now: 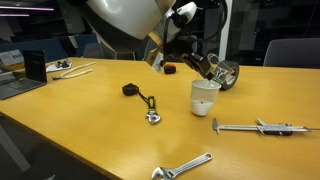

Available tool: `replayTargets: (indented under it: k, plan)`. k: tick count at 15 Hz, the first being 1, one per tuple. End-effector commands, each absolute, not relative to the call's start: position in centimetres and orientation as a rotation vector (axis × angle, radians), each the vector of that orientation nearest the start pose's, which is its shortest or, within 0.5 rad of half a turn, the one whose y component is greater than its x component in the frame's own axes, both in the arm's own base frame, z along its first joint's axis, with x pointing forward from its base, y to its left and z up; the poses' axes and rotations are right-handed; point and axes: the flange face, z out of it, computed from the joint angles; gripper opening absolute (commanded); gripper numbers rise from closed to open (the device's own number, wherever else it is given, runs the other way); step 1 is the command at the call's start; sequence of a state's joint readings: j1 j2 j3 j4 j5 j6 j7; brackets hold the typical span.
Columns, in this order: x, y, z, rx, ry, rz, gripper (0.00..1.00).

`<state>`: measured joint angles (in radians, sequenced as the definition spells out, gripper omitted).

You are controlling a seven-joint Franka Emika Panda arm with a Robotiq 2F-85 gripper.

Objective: Pick up the white cup, put the clear cup inside the white cup

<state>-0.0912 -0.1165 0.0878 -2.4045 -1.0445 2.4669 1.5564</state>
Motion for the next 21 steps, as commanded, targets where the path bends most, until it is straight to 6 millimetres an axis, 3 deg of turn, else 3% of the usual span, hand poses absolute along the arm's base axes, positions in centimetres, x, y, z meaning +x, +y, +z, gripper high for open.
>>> replayTargets:
  k: [1,9,10,12,18,21]
  plan:
    - [49.1,0.4,37.2,-3.118,1.299,-1.123,0.15]
    - [48.6,1.4,36.6,-3.141,1.300,-1.105,0.17]
    - [48.6,1.5,36.5,-3.146,1.297,-1.100,0.48]
    - [48.5,1.6,36.4,-3.155,1.289,-1.097,0.55]
    - [47.5,2.3,35.6,-3.185,1.266,-1.063,0.99]
    - [47.1,2.6,35.5,-3.197,1.258,-1.054,1.00]
